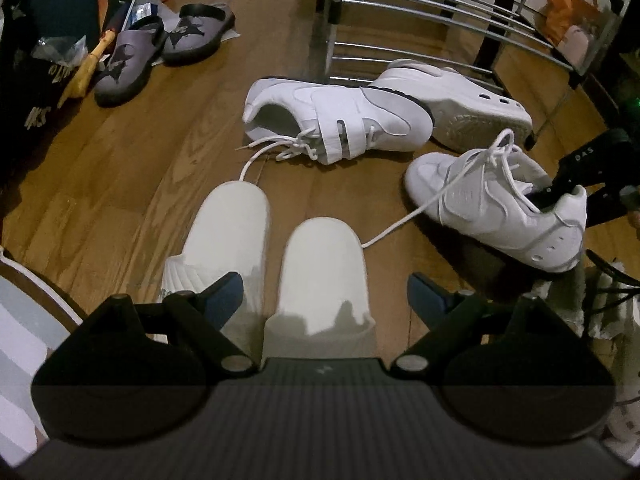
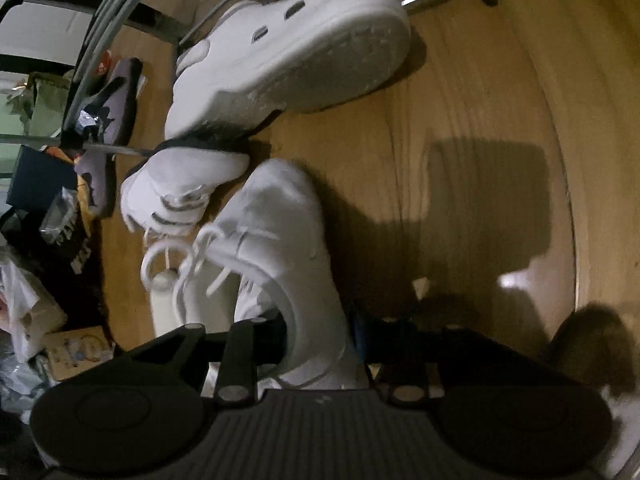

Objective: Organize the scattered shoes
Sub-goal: 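Carry the laced white sneaker toward the slides with the right tool, then lower the laced white sneaker beside the NEON slides and open the right tool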

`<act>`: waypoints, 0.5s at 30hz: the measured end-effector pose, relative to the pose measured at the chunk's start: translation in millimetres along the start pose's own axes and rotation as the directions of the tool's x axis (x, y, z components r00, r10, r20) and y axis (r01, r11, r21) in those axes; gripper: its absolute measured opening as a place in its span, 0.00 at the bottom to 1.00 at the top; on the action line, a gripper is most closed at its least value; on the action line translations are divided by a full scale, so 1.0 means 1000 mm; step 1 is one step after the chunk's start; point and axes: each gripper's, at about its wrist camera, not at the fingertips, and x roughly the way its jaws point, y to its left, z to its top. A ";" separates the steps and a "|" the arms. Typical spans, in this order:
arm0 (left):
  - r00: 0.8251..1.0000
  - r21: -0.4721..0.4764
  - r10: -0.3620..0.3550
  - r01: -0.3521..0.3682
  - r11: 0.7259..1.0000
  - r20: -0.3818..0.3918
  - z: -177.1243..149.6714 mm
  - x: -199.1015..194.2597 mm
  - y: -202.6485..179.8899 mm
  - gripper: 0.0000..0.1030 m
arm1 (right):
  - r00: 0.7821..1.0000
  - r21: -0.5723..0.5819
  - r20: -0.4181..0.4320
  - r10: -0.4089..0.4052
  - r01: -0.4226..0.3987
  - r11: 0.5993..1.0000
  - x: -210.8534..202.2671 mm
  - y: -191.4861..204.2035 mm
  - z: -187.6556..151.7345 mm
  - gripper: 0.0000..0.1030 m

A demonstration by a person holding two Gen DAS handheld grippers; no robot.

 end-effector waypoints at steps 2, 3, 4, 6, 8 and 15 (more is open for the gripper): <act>1.000 -0.006 0.006 -0.006 1.000 0.002 0.000 0.000 0.003 0.87 | 0.999 0.035 -0.022 0.032 -0.031 0.999 0.001 -0.002 -0.004 0.29; 1.000 -0.009 0.010 -0.010 1.000 0.003 0.000 0.000 0.004 0.87 | 0.997 0.070 -0.045 0.066 -0.063 0.996 0.002 -0.004 -0.009 0.29; 1.000 -0.014 0.013 -0.013 1.000 0.003 0.000 -0.001 0.006 0.87 | 0.994 0.093 -0.059 0.092 -0.087 0.992 0.003 -0.006 -0.012 0.29; 1.000 -0.024 0.020 -0.019 1.000 0.003 0.001 -0.001 0.009 0.87 | 0.988 0.110 -0.086 0.126 -0.116 0.987 0.006 -0.006 -0.019 0.29; 1.000 -0.030 0.022 -0.022 0.999 0.005 0.001 -0.001 0.011 0.87 | 0.981 0.125 -0.115 0.158 -0.143 0.982 0.009 -0.004 -0.028 0.29; 0.999 -0.035 0.033 -0.032 0.999 0.026 0.004 -0.006 0.016 0.87 | 0.948 0.206 -0.190 0.254 -0.215 0.955 0.019 0.003 -0.058 0.29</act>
